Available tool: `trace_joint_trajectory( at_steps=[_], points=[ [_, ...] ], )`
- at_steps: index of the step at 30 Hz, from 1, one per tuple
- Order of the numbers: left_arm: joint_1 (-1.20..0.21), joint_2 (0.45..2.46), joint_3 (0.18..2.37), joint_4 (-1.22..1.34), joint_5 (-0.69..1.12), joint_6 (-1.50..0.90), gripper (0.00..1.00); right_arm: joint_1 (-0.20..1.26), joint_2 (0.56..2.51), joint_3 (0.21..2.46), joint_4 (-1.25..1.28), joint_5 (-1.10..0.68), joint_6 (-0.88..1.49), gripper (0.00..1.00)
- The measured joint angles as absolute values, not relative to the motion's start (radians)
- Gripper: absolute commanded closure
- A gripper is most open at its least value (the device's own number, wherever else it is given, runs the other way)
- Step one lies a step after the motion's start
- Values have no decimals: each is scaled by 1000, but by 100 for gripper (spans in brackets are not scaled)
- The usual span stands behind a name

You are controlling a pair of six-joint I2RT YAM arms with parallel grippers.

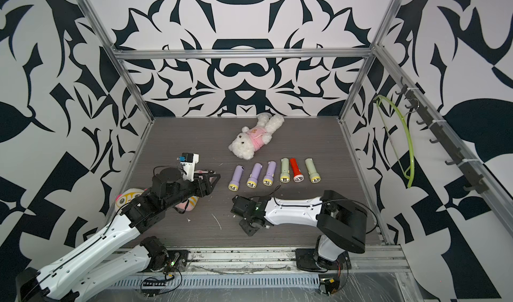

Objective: Close the plug at the bottom of the flashlight
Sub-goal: Adjust the flashlight at the center of the board.

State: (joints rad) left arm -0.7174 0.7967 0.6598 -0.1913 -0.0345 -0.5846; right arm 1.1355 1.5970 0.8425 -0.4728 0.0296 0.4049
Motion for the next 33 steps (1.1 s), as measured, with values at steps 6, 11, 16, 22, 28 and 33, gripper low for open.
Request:
trace_joint_trajectory(
  at_steps=[6, 11, 16, 22, 28, 33],
  points=[
    [-717, 779, 640, -195, -30, -585, 32, 1062, 1644, 899, -457, 22, 391, 86],
    [-717, 780, 628, -199, 0, -588, 33, 1019, 1644, 931, -458, 30, 392, 86],
    [-717, 792, 621, -174, 52, -588, 39, 995, 1616, 940, -474, 61, 388, 86],
    [-717, 840, 597, -117, 139, -588, 40, 983, 1384, 939, -534, 103, 382, 84],
    [-717, 913, 597, -80, 220, -589, 48, 921, 1206, 933, -612, 161, 398, 87],
    [-726, 994, 598, -41, 298, -603, 48, 868, 1211, 854, -690, 215, 471, 89]
  ],
)
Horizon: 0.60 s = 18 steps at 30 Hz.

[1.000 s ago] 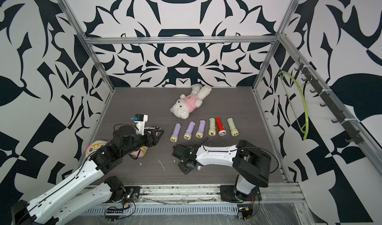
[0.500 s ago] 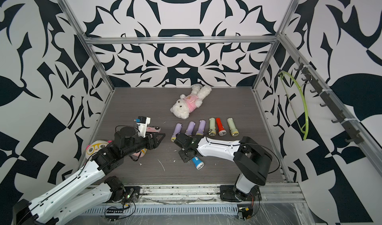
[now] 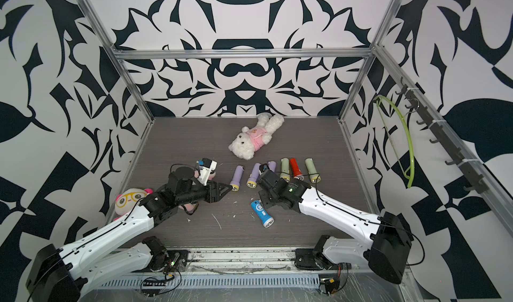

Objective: Close the plug at the bottom of the flashlight
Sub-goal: Adjust the flashlight at the center of the board.

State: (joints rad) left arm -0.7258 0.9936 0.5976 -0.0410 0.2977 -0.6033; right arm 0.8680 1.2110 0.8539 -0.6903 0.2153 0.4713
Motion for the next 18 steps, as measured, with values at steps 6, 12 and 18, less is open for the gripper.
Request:
trace_joint_trajectory(
  at_steps=[6, 12, 18],
  points=[
    [-794, 1095, 612, -33, 333, -612, 48, 852, 1212, 763, -744, 257, 578, 89],
    [-892, 1196, 632, -22, 316, -641, 48, 849, 1212, 707, -741, 269, 649, 88],
    [-950, 1307, 644, -11, 291, -682, 48, 846, 1233, 669, -674, 233, 656, 90]
  ],
)
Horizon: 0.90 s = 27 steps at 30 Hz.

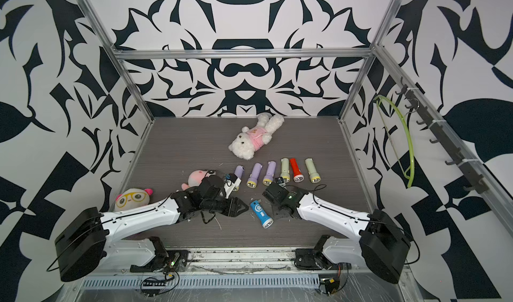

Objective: Close the plug at the bottom of the flashlight
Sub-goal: Adjust the flashlight at the center of the board.

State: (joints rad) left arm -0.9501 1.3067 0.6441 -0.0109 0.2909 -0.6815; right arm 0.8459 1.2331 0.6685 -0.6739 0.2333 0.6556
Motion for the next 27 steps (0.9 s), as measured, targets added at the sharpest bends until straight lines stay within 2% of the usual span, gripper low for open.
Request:
trace_joint_trajectory(
  at_steps=[7, 12, 20, 27],
  points=[
    [-955, 1384, 659, -6, 277, -712, 45, 869, 1251, 644, -575, 130, 622, 91],
    [-955, 1433, 681, 7, 278, -726, 45, 945, 1287, 644, -535, 94, 594, 91],
    [-955, 1499, 707, 1, 284, -741, 45, 1098, 1448, 705, -465, 39, 593, 91],
    [-955, 1498, 707, -81, 258, -741, 42, 1111, 1506, 752, -428, 34, 599, 90]
  ],
)
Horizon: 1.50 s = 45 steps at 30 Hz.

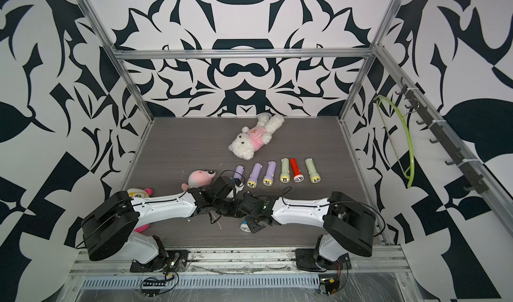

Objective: Close the plug at the bottom of the flashlight
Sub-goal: Adjust the flashlight at the center of the board, then pick up the flashlight from the center of the board.

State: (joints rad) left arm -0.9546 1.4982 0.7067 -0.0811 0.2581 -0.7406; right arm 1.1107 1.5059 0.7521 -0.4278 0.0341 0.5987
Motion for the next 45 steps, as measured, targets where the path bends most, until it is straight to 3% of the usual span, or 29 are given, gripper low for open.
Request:
trace_joint_trajectory(
  at_steps=[4, 10, 19, 26, 45],
  points=[
    [-955, 1497, 729, -129, 233, -722, 40, 1117, 1451, 752, -438, 38, 593, 87],
    [-965, 1518, 850, -186, 226, -674, 40, 1083, 1235, 752, -486, 55, 563, 71],
    [-982, 1583, 975, -265, 168, -626, 40, 901, 952, 708, -583, 30, 514, 50],
    [-1046, 1631, 1034, -367, 66, -600, 39, 830, 827, 686, -668, 76, 514, 49],
    [-1088, 1790, 1156, -486, -54, -595, 40, 761, 868, 656, -694, 72, 513, 52]
  ],
)
